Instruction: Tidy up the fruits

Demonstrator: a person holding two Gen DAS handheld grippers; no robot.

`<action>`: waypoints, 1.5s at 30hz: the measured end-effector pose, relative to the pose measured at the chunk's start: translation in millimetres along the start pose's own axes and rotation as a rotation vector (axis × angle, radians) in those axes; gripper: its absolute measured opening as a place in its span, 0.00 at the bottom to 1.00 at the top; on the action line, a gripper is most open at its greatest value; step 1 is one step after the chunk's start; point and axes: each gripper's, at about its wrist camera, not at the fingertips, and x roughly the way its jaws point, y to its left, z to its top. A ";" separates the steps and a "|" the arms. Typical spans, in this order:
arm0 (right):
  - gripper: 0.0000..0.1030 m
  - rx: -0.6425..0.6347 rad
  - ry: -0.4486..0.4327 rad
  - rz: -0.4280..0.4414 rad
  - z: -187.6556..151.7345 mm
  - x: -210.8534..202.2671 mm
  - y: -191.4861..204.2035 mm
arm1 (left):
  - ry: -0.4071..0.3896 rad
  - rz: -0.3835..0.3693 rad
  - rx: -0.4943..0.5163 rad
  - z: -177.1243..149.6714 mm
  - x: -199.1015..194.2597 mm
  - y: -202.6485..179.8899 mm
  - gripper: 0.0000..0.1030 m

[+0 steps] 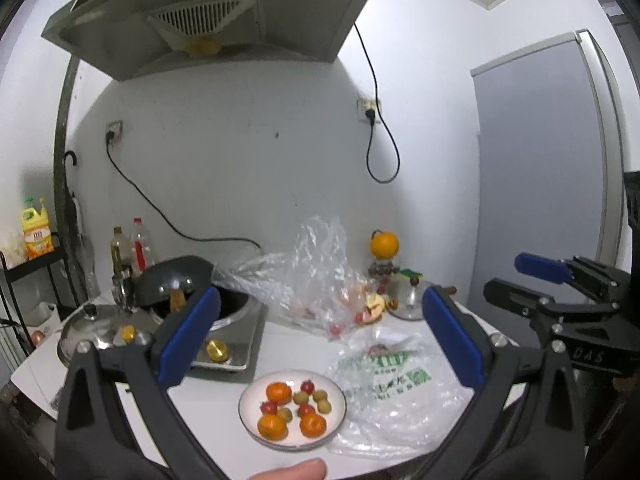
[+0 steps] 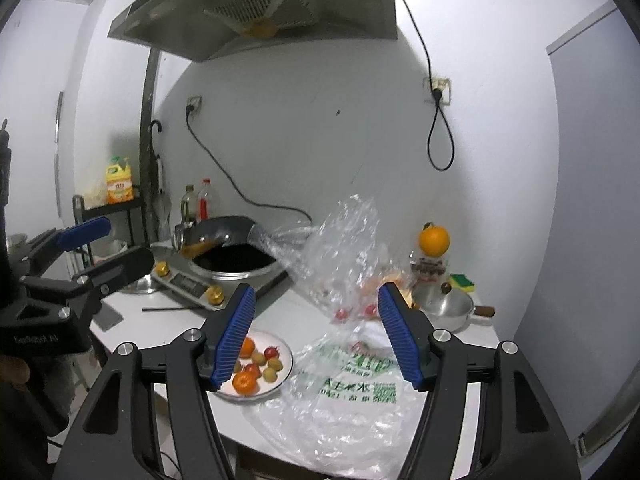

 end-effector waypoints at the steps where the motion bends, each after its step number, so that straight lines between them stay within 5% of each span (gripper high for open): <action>1: 0.65 0.001 -0.007 -0.006 3.0 -0.7 -1.5 | -0.006 0.006 0.005 3.1 -1.0 -1.2 0.99; 45: 0.66 0.001 -0.017 -0.025 9.3 5.4 -5.5 | -0.018 0.025 0.009 7.7 5.7 3.6 0.99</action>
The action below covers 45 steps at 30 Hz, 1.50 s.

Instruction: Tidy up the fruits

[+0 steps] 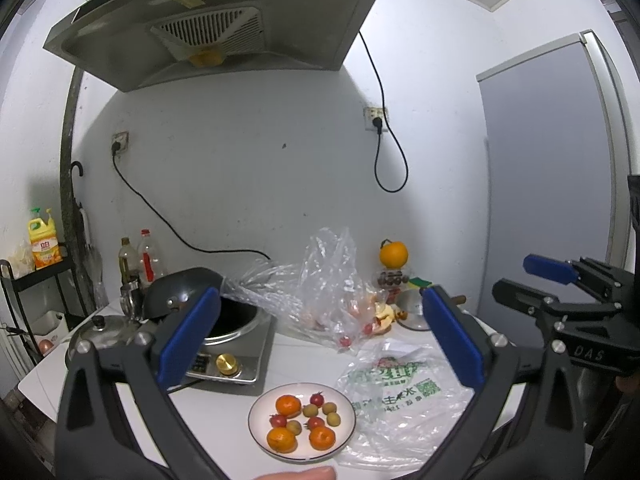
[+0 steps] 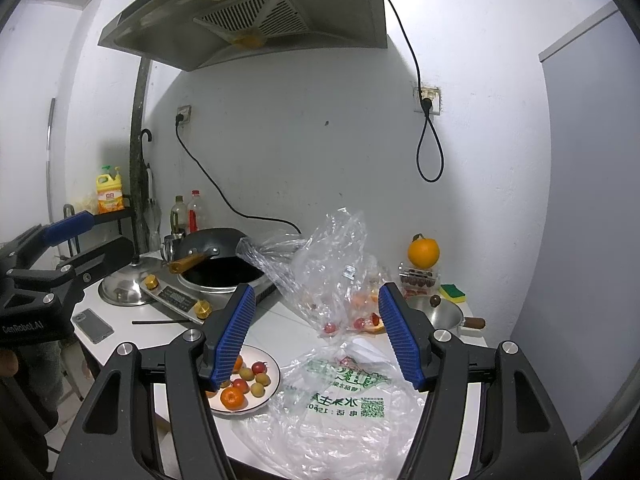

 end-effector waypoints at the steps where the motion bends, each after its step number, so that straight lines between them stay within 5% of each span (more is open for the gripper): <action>1: 0.66 0.000 0.000 0.000 -0.1 0.0 0.0 | 0.000 0.001 -0.001 -0.1 0.0 -0.1 0.99; 45: 0.66 0.011 0.003 -0.004 -3.0 -1.2 0.2 | -0.023 -0.005 0.032 -0.2 -9.9 -9.1 0.99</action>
